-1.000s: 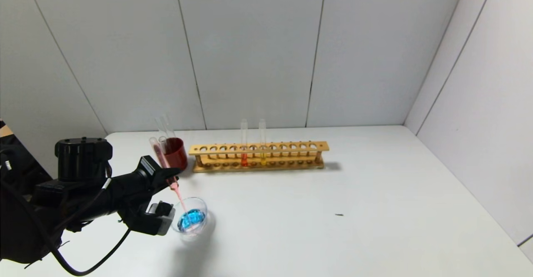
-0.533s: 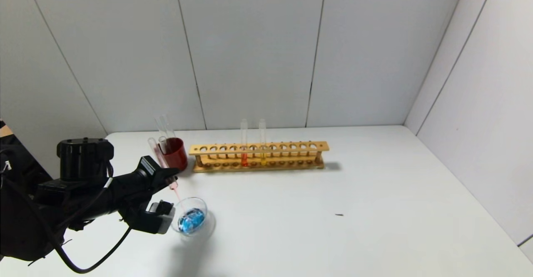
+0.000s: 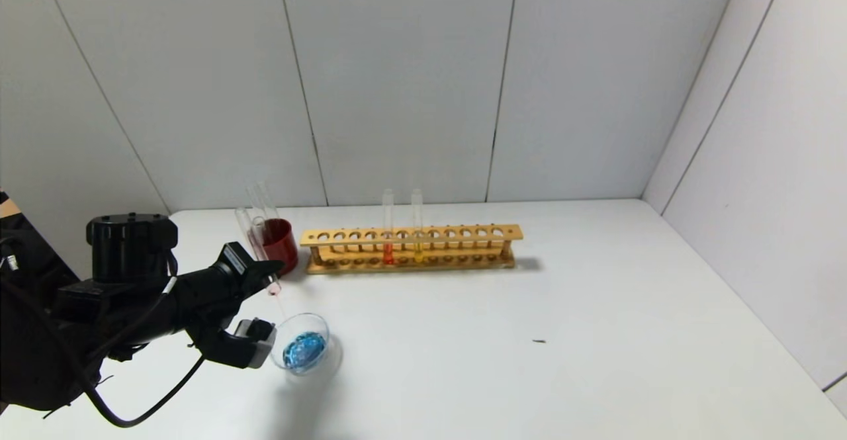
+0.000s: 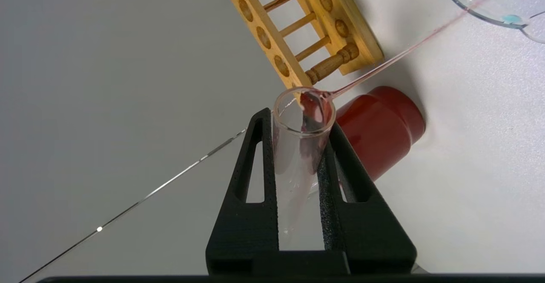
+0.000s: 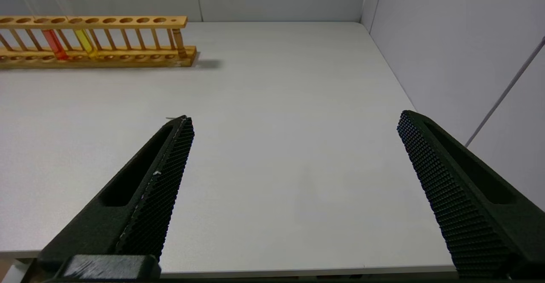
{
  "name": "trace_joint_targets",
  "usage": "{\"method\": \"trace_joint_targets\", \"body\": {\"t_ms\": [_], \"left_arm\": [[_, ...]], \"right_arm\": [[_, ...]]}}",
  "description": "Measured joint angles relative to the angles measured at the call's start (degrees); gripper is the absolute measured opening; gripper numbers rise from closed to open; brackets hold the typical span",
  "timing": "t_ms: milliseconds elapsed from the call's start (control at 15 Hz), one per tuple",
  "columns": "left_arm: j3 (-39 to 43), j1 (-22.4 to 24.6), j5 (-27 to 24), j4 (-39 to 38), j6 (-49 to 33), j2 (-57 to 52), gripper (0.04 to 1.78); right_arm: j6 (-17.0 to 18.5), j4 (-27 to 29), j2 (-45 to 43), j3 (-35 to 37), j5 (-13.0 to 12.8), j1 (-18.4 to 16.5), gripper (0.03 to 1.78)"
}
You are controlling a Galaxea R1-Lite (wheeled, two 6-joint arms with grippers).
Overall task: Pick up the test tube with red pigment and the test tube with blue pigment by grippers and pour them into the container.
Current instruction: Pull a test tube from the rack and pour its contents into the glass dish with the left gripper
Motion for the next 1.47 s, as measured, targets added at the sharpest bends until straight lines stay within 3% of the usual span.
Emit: {"method": "trace_joint_targets", "body": {"t_ms": [467, 1133, 1467], "left_arm": [[0.26, -0.52, 0.0, 0.2, 2.22, -1.07, 0.32], [0.33, -0.94, 0.39, -0.15, 11.42, -3.96, 0.32], [1.94, -1.13, 3.64, -6.69, 11.84, -4.4, 0.32]], "right_arm": [[0.0, -0.02, 0.0, 0.0, 0.02, 0.0, 1.75], [0.0, 0.0, 0.0, 0.0, 0.02, 0.0, 1.75], [0.0, 0.0, 0.0, 0.0, 0.02, 0.0, 1.75]]}}
